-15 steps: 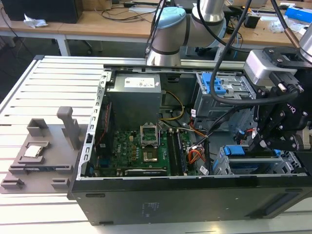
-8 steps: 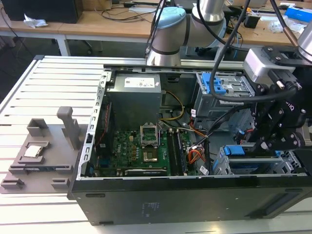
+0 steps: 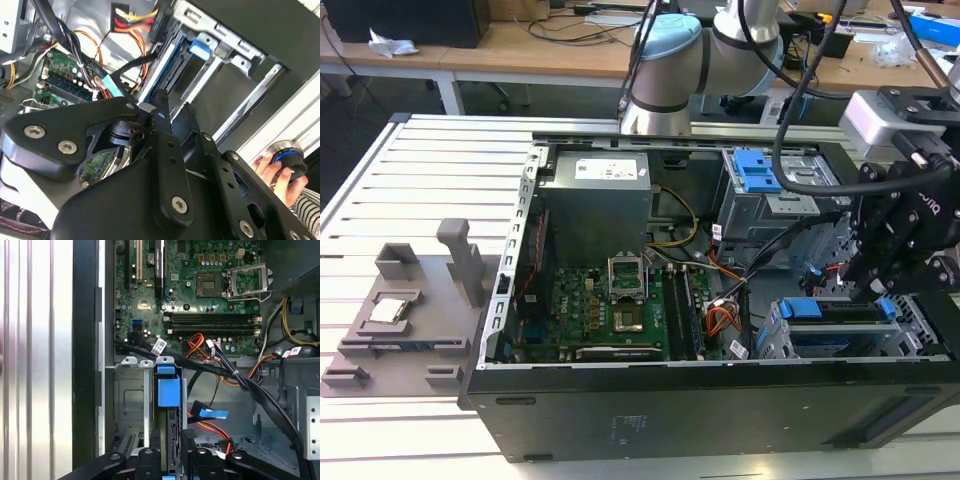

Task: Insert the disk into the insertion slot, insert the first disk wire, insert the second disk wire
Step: 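Insert the first disk wire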

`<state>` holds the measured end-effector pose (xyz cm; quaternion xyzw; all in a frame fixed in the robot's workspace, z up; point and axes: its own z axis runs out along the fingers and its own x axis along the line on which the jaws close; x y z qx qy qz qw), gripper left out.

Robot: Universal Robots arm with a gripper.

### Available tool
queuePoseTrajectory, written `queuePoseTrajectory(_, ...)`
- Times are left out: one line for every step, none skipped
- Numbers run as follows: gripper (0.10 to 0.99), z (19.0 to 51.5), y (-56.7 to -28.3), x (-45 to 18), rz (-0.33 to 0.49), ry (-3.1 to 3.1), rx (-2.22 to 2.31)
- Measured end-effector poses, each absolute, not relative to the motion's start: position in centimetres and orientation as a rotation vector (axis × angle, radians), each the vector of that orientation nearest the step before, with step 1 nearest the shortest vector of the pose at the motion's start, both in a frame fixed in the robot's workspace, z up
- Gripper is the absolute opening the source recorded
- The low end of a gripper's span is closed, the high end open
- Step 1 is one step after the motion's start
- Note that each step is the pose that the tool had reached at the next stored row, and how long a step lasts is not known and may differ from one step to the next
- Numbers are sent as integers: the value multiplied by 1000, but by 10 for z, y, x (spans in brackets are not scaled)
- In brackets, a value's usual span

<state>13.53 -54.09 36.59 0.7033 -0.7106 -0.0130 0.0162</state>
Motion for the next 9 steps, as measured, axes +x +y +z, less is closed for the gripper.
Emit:
queuePoseTrajectory(302, 366, -541, 137, -40, -2210, 2187)
queuePoseTrajectory(302, 366, -540, 141, -40, -2210, 2187)
queuePoseTrajectory(302, 366, -540, 142, -40, -2210, 2187)
queuePoseTrajectory(302, 366, -540, 143, -40, -2210, 2187)
queuePoseTrajectory(302, 366, -540, 143, -40, -2210, 2187)
queuePoseTrajectory(302, 366, -539, 143, -40, -2210, 2187)
queuePoseTrajectory(302, 366, -539, 143, -40, -2210, 2187)
queuePoseTrajectory(302, 366, -539, 143, -40, -2210, 2187)
queuePoseTrajectory(302, 366, -537, 144, -40, -2210, 2187)
